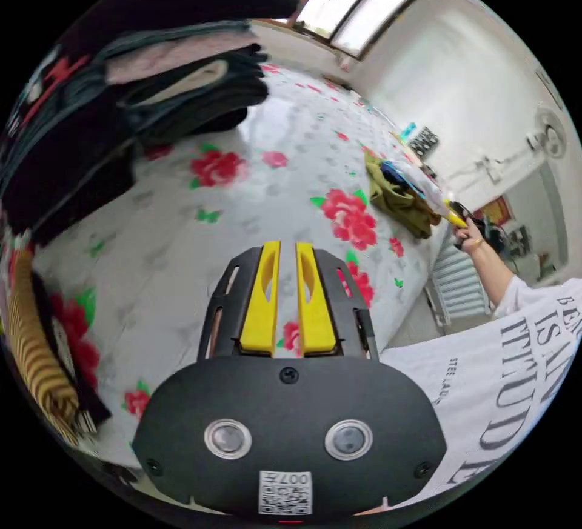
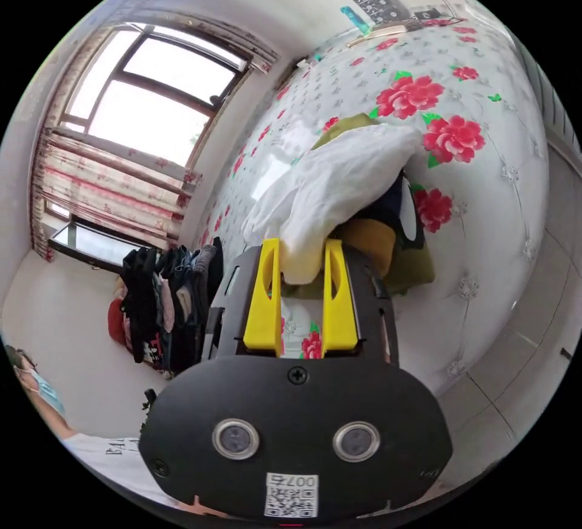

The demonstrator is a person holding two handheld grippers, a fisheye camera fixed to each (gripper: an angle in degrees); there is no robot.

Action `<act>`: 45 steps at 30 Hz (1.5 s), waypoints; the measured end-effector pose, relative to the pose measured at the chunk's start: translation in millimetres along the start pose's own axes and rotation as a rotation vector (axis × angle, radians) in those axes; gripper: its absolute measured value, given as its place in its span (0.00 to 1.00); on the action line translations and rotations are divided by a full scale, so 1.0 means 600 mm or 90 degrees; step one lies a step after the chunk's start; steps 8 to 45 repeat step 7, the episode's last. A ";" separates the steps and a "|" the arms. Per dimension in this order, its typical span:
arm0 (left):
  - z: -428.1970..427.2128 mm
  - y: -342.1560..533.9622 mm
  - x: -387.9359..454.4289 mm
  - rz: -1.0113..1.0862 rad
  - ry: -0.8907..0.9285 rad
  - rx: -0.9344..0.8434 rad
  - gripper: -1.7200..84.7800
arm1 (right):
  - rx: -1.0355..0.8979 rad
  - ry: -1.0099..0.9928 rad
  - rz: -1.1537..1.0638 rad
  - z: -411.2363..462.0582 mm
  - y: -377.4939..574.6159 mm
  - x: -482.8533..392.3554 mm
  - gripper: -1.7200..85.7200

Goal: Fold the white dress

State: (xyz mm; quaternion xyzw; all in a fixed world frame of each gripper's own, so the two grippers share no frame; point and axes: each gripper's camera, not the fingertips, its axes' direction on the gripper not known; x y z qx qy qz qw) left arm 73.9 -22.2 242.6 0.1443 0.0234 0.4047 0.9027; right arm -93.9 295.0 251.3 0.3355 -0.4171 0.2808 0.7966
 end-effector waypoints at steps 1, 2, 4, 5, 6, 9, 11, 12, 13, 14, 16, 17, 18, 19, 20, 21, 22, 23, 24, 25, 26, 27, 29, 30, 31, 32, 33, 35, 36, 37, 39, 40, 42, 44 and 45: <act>-0.030 0.032 -0.030 -0.045 -0.033 0.012 0.08 | 0.030 0.002 0.002 -0.018 0.034 0.003 0.08; -0.096 0.096 -0.080 -0.133 -0.104 0.046 0.08 | 0.052 0.011 -0.003 -0.033 0.068 0.000 0.08; -0.190 0.186 -0.131 -0.249 -0.219 0.108 0.10 | 0.057 0.040 -0.015 -0.043 0.121 -0.013 0.08; -0.241 0.236 -0.157 -0.321 -0.280 0.147 0.11 | 0.048 0.058 -0.030 -0.042 0.155 -0.026 0.08; -0.278 0.273 -0.181 -0.379 -0.311 0.180 0.14 | 0.041 0.065 -0.039 -0.038 0.172 -0.034 0.08; -0.291 0.286 -0.194 -0.401 -0.316 0.192 0.15 | 0.022 0.070 -0.057 -0.027 0.201 -0.051 0.07; -0.291 0.286 -0.194 -0.401 -0.316 0.192 0.15 | 0.022 0.070 -0.057 -0.027 0.201 -0.051 0.07; -0.291 0.286 -0.194 -0.401 -0.316 0.192 0.15 | 0.022 0.070 -0.057 -0.027 0.201 -0.051 0.07; -0.291 0.286 -0.194 -0.401 -0.316 0.192 0.15 | 0.022 0.070 -0.057 -0.027 0.201 -0.051 0.07; -0.291 0.286 -0.194 -0.401 -0.316 0.192 0.15 | 0.022 0.070 -0.057 -0.027 0.201 -0.051 0.07; -0.291 0.286 -0.194 -0.401 -0.316 0.192 0.15 | 0.022 0.070 -0.057 -0.027 0.201 -0.051 0.07; -0.291 0.286 -0.194 -0.401 -0.316 0.192 0.15 | 0.022 0.070 -0.057 -0.027 0.201 -0.051 0.07; -0.291 0.286 -0.194 -0.401 -0.316 0.192 0.15 | 0.022 0.070 -0.057 -0.027 0.201 -0.051 0.07; -0.291 0.286 -0.194 -0.401 -0.316 0.192 0.15 | 0.022 0.070 -0.057 -0.027 0.201 -0.051 0.07; -0.291 0.286 -0.194 -0.401 -0.316 0.192 0.15 | 0.022 0.070 -0.057 -0.027 0.201 -0.051 0.07; -0.291 0.286 -0.194 -0.401 -0.316 0.192 0.15 | 0.022 0.070 -0.057 -0.027 0.201 -0.051 0.07; -0.291 0.286 -0.194 -0.401 -0.316 0.192 0.15 | 0.022 0.070 -0.057 -0.027 0.201 -0.051 0.07; -0.291 0.286 -0.194 -0.401 -0.316 0.192 0.15 | 0.022 0.070 -0.057 -0.027 0.201 -0.051 0.07; -0.291 0.286 -0.194 -0.401 -0.316 0.192 0.15 | 0.022 0.070 -0.057 -0.027 0.201 -0.051 0.07; -0.291 0.286 -0.194 -0.401 -0.316 0.192 0.15 | 0.022 0.070 -0.057 -0.027 0.201 -0.051 0.07; -0.291 0.286 -0.194 -0.401 -0.316 0.192 0.15 | 0.022 0.070 -0.057 -0.027 0.201 -0.051 0.07; -0.291 0.286 -0.194 -0.401 -0.316 0.192 0.15 | 0.022 0.070 -0.057 -0.027 0.201 -0.051 0.07; -0.291 0.286 -0.194 -0.401 -0.316 0.192 0.15 | 0.022 0.070 -0.057 -0.027 0.201 -0.051 0.07; -0.291 0.286 -0.194 -0.401 -0.316 0.192 0.15 | 0.022 0.070 -0.057 -0.027 0.201 -0.051 0.07; -0.291 0.286 -0.194 -0.401 -0.316 0.192 0.15 | 0.022 0.070 -0.057 -0.027 0.201 -0.051 0.07; -0.291 0.286 -0.194 -0.401 -0.316 0.192 0.15 | 0.022 0.070 -0.057 -0.027 0.201 -0.051 0.07; -0.291 0.286 -0.194 -0.401 -0.316 0.192 0.15 | 0.022 0.070 -0.057 -0.027 0.201 -0.051 0.07; -0.291 0.286 -0.194 -0.401 -0.316 0.192 0.15 | 0.022 0.070 -0.057 -0.027 0.201 -0.051 0.07; -0.291 0.286 -0.194 -0.401 -0.316 0.192 0.15 | 0.022 0.070 -0.057 -0.027 0.201 -0.051 0.07; -0.291 0.286 -0.194 -0.401 -0.316 0.192 0.15 | 0.022 0.070 -0.057 -0.027 0.201 -0.051 0.07; -0.291 0.286 -0.194 -0.401 -0.316 0.192 0.15 | 0.022 0.070 -0.057 -0.027 0.201 -0.051 0.07; -0.291 0.286 -0.194 -0.401 -0.316 0.192 0.15 | 0.022 0.070 -0.057 -0.027 0.201 -0.051 0.07; -0.291 0.286 -0.194 -0.401 -0.316 0.192 0.15 | 0.022 0.070 -0.057 -0.027 0.201 -0.051 0.07; -0.291 0.286 -0.194 -0.401 -0.316 0.192 0.15 | 0.022 0.070 -0.057 -0.027 0.201 -0.051 0.07; -0.291 0.286 -0.194 -0.401 -0.316 0.192 0.15 | 0.022 0.070 -0.057 -0.027 0.201 -0.051 0.07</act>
